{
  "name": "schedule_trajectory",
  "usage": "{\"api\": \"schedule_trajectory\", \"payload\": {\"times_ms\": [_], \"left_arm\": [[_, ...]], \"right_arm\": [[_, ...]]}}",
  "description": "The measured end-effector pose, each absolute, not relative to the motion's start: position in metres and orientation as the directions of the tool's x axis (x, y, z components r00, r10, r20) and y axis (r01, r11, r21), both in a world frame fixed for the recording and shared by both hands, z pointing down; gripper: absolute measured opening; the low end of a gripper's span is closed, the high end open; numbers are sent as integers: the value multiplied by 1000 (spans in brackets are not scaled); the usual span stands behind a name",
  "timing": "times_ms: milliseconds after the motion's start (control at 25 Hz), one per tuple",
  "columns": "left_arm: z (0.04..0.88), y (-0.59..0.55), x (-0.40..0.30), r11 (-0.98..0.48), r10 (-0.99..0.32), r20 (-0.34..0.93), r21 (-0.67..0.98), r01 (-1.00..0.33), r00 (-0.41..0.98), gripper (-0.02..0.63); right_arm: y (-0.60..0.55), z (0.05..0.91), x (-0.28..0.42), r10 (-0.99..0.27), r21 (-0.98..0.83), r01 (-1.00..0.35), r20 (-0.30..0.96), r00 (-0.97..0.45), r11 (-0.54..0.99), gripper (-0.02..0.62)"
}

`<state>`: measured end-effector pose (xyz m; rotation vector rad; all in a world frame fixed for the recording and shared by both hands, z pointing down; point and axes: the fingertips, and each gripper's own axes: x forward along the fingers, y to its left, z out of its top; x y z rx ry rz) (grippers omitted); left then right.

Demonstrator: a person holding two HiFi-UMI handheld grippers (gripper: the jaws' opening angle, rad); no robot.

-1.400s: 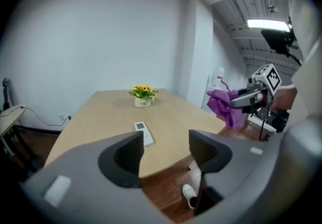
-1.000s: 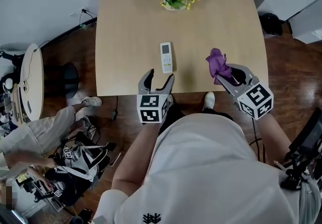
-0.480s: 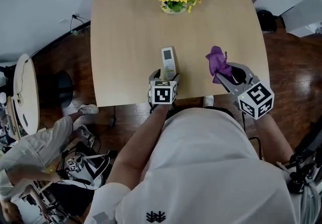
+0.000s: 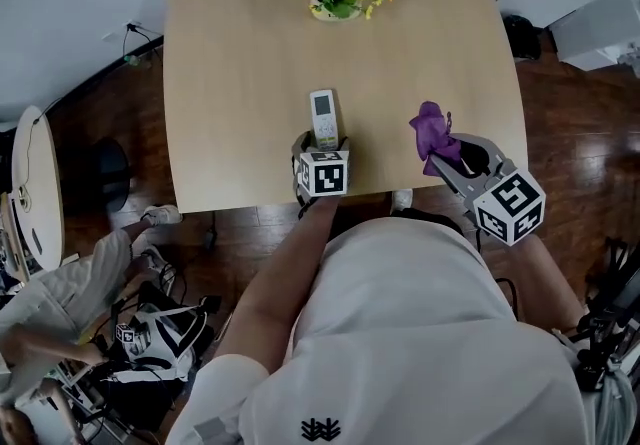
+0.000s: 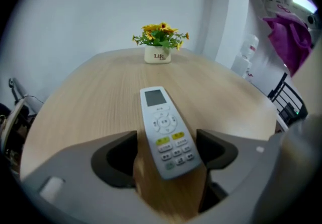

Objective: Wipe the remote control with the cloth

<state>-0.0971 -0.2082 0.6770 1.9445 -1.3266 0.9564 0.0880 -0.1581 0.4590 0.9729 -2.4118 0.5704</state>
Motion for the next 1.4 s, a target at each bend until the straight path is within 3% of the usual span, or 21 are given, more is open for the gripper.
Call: {"api": "schedule_trajectory", "payload": {"times_ms": [80,240,440,800,1120,1400], "left_arm": [[675,-208,-96,-338,-556,793,57,-939,248,385],[673,-206,-88,-414,-570,768,40,-910,293,288],[665,-205,-88,-447,-557,766,50,-893,322,272],[587,-217,-69,-565,-622,631,50,-824,465,265],[518,-212,-23,-685,-598,539,40,-727,593,265],[478,-203,21,-771,-552,504,-5,-637,664,264]], "right_arm": [[-157,459,90,-518,-196,-721,574,-634,665,127],[-157,461,92,-509,-190,-718,585,-631,670,127],[-160,459,96,-513,-184,-716,580,-632,674,127],[-174,447,91,-550,-170,-717,532,-644,676,127],[-206,386,76,-619,-225,-709,359,-698,669,127],[-209,333,29,-574,-313,-594,165,-802,741,127]]}}
